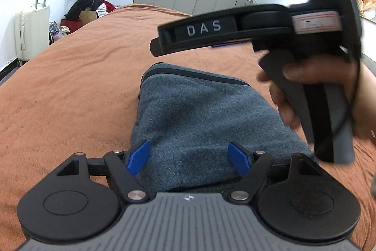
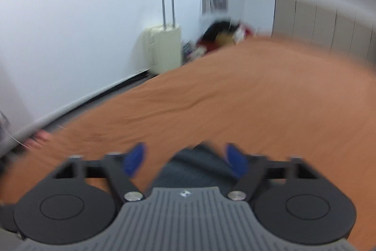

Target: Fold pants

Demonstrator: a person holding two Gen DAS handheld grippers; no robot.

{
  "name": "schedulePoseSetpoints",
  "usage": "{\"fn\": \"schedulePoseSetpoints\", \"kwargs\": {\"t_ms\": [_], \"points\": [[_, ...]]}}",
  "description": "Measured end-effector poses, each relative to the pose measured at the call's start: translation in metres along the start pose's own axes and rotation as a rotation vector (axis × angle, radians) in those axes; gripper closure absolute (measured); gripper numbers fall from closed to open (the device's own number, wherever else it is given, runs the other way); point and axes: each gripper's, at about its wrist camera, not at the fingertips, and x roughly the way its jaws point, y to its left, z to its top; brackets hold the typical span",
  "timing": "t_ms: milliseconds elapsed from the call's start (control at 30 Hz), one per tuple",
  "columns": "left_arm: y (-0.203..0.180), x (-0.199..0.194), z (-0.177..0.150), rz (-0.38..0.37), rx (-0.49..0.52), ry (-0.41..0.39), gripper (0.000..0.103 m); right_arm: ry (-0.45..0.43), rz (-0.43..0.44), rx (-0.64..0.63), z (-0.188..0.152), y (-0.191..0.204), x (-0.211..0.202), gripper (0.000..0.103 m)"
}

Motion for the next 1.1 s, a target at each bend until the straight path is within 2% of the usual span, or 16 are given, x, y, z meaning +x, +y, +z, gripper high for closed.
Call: {"fn": "schedulePoseSetpoints", "kwargs": {"t_ms": [100,200,267,400,433,567,600,833,1100], "points": [[0.002,0.001,-0.002,-0.002,-0.012,-0.002,0.014,0.031,0.034,-0.111,0.011,-0.004,0.015,0.016],[0.003,0.003,0.0,-0.001,-0.017,0.0,0.013,0.089,0.098,-0.096,0.019,-0.017,0.033,0.024],[0.004,0.004,0.0,-0.001,-0.024,0.001,0.013,0.137,0.14,-0.092,0.02,-0.021,0.044,0.033],[0.005,0.004,0.0,0.001,-0.026,0.003,0.012,0.202,0.135,-0.165,0.01,-0.013,0.062,0.043],[0.005,0.005,0.0,0.003,-0.028,0.003,0.012,0.214,0.148,-0.168,0.008,-0.012,0.065,0.046],[0.003,0.006,-0.001,0.016,-0.037,0.006,0.01,0.254,0.166,-0.207,-0.002,-0.005,0.077,0.075],[0.003,0.006,-0.001,0.018,-0.042,0.006,0.009,0.26,0.165,-0.217,-0.004,-0.003,0.078,0.079],[0.005,0.008,-0.003,0.01,-0.099,0.03,0.006,0.221,0.125,-0.197,-0.002,-0.007,0.074,0.088],[0.003,-0.001,0.004,0.029,-0.106,-0.015,0.006,0.147,0.046,-0.128,0.016,-0.023,0.071,0.094]]}}
